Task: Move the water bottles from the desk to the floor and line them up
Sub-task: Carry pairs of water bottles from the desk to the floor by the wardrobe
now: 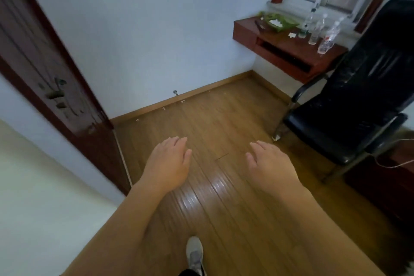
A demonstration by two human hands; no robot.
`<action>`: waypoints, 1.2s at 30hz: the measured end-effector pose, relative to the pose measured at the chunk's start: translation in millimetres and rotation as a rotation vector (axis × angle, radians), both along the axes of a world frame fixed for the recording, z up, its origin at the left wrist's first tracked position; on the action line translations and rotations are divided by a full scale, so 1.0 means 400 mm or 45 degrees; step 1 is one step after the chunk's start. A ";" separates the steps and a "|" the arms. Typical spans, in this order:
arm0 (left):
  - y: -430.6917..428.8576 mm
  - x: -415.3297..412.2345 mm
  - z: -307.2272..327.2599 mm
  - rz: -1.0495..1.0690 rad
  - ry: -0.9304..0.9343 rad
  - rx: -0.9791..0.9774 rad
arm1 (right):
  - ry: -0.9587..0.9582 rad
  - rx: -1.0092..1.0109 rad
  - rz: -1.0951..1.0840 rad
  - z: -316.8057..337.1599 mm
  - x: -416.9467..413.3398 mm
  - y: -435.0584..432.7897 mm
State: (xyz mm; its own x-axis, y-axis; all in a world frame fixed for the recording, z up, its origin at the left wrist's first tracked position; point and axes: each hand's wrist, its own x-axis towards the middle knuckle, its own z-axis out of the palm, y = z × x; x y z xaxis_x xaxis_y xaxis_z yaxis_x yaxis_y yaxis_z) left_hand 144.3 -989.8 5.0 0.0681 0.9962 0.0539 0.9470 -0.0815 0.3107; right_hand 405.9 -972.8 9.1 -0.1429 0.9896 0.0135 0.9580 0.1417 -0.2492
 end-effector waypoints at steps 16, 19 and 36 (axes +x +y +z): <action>0.724 0.112 0.000 -0.314 0.055 0.001 | 0.005 0.028 -0.510 -0.024 0.127 0.533; 0.843 0.138 -0.001 -0.334 0.080 -0.005 | -0.004 0.027 -0.545 -0.032 0.155 0.644; 1.499 0.398 -0.031 -0.265 -0.015 -0.074 | 0.157 -0.032 -0.491 -0.037 0.396 1.329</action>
State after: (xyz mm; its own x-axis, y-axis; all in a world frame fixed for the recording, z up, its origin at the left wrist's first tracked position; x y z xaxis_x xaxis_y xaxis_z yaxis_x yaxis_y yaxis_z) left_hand 303.4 -390.0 -7.4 0.2722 0.9622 -0.0012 0.9078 -0.2564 0.3319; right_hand 564.5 -441.2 -5.6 0.2398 0.9707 -0.0176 0.9026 -0.2295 -0.3643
